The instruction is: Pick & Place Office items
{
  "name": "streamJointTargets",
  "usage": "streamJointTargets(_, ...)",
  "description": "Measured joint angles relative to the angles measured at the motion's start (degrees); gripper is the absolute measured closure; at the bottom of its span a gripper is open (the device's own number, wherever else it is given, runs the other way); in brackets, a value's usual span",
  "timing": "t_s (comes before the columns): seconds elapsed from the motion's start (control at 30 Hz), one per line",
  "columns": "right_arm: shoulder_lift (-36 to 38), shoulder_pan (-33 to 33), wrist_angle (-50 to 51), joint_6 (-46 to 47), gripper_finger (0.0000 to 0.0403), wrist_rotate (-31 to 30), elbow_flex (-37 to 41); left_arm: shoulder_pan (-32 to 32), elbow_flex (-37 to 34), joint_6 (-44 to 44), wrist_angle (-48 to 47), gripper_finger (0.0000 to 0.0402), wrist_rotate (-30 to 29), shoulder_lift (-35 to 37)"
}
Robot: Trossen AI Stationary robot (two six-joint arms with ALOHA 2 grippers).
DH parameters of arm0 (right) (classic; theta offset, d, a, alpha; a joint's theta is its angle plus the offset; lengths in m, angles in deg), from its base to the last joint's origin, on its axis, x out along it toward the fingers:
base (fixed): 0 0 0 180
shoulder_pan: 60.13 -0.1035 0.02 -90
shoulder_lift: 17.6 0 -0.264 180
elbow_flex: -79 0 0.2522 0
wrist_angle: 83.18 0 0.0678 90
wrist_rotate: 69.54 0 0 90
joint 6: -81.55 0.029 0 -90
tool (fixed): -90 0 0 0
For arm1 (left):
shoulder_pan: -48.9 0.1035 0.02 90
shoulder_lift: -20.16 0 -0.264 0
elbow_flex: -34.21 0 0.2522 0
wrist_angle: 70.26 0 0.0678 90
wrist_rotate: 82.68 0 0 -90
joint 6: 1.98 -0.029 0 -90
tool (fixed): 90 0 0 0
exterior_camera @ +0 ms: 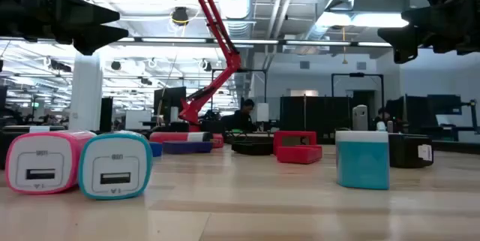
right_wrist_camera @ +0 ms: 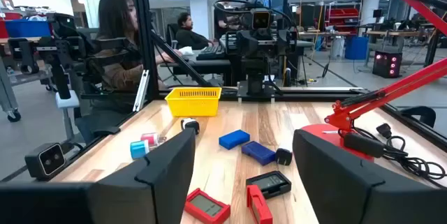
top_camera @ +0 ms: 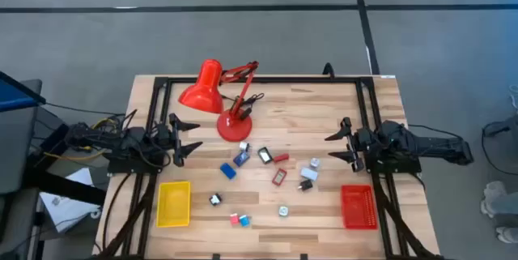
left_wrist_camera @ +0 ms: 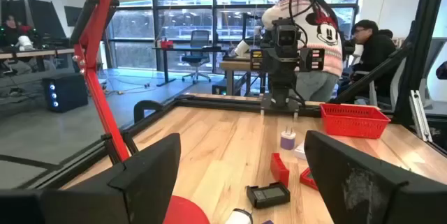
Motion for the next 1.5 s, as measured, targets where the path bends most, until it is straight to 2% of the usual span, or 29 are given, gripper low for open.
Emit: streamJointTargets(1.5,0.02,0.00,0.02,0.00,0.0168,-0.02,0.00,0.00,0.00,0.00,0.00,0.0101,0.00,0.02)
